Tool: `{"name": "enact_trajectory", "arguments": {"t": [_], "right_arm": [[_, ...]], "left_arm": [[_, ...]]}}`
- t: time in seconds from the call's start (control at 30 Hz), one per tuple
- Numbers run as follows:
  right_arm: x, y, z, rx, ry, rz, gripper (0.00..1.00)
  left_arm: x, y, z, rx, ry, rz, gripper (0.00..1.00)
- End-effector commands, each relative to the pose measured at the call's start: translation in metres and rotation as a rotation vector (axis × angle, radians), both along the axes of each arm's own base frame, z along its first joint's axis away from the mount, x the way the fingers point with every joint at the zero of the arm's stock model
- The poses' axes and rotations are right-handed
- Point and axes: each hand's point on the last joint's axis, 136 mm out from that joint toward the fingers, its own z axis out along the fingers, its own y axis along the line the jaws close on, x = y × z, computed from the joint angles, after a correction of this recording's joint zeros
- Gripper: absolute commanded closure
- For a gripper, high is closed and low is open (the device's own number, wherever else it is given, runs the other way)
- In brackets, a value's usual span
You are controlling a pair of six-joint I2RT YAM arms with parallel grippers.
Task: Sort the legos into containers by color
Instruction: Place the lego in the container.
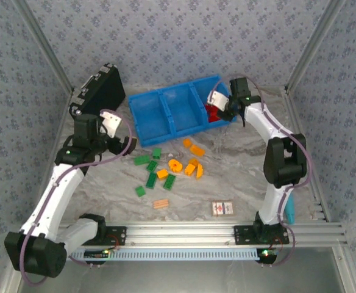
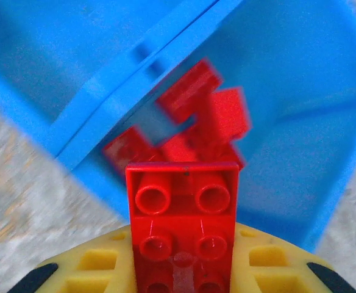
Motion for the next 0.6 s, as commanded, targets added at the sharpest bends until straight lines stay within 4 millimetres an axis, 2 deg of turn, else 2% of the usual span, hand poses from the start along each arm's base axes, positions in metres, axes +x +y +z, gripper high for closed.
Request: {"name": "enact_trajectory", "arguments": {"t": [0.0,0.1,0.23,0.37,0.5,0.57], "right_arm": [[0.025,0.007,-0.016,0.031,0.019,-0.047,0.77],[0.046,0.009,-0.022,0.03,0.003,-0.09,0.74],[0.067,0.013,-0.016,0.097,-0.061,-0.151,0.71],[0.073,0.014,-0.025,0.102,-0.047,-0.16,0.68],[0.074,0.015,-0.031,0.106,-0.035,-0.167,0.62],[0.074,0.015,-0.034,0.108,-0.027,-0.169,0.59]], "left_arm": [[-0.017,-0.013,-0.041,-0.276,0.293,0.195,0.0],[-0.038,-0.018,-0.071,-0.266,0.39,0.319,0.0],[-0.065,-0.028,-0.103,-0.282,0.525,0.433,0.0],[-0.097,-0.037,-0.134,-0.188,0.59,0.481,0.0],[-0.12,-0.036,-0.149,-0.129,0.639,0.546,0.0],[-0.135,-0.028,-0.157,-0.08,0.674,0.588,0.0]]}}
